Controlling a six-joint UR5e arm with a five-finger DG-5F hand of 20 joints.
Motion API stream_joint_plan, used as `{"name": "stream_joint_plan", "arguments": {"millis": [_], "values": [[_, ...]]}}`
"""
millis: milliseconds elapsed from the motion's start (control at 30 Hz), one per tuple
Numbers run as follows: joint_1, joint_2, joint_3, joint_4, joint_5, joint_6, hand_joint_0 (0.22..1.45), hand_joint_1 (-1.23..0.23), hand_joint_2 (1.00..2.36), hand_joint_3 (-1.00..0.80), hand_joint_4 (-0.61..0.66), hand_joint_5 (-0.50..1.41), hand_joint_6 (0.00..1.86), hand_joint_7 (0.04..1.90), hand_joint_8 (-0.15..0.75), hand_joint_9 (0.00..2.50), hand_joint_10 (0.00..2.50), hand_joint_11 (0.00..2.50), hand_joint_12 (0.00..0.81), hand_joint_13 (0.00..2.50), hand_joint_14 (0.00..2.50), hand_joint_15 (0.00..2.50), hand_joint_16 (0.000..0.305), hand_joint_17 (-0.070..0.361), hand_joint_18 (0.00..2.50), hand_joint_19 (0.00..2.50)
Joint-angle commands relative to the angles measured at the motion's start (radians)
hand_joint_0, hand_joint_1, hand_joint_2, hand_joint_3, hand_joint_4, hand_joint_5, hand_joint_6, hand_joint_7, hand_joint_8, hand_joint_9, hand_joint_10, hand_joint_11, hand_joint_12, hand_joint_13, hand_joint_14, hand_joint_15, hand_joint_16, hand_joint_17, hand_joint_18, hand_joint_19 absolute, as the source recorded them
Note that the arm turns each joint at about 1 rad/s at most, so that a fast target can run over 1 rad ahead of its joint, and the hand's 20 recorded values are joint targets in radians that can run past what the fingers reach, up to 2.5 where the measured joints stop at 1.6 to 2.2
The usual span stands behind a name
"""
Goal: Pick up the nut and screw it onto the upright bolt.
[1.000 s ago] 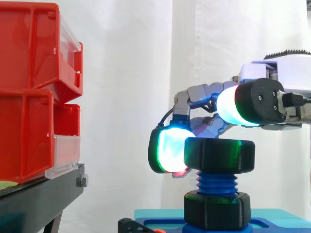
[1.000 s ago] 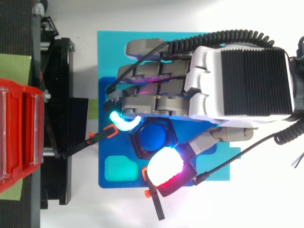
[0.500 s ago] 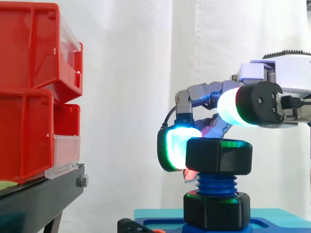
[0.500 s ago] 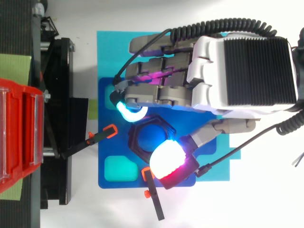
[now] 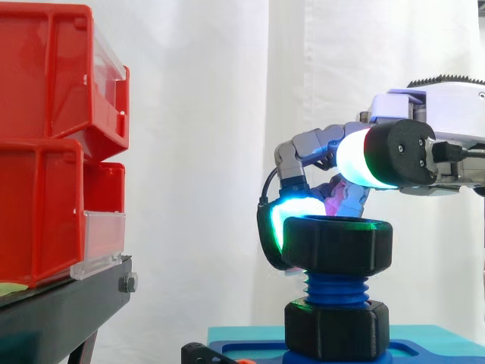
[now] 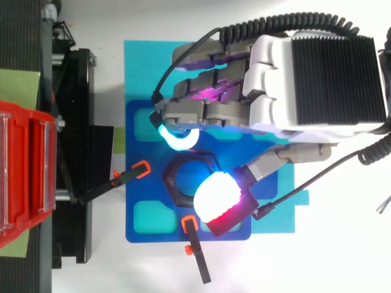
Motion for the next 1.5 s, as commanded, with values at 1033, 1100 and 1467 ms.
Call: {"name": "stream_joint_plan", "arguments": {"millis": [1033,1100,1467], "values": [[-0.077,-0.001,0.048,0.012,-0.129,-0.002,0.53,-0.24,1.00,-0.50,0.21,-0.06,0.50,0.89,0.213,1.19,0.00,0.07,0.168,0.79,0.00,0.00,0.018,0.040,0.57,0.16],[-0.071,-0.001,0.048,0.016,-0.128,-0.003,0.52,-0.23,1.00,-0.50,0.19,-0.08,0.50,0.79,0.206,1.15,0.00,0.00,0.169,0.77,0.00,0.00,0.019,0.043,0.56,0.17],[-0.030,-0.004,0.046,0.032,-0.113,0.005,0.51,-0.17,1.00,-0.50,0.16,-0.12,0.50,0.56,0.175,0.84,0.00,0.00,0.179,0.56,0.00,0.00,0.022,0.050,0.33,0.02]]}}
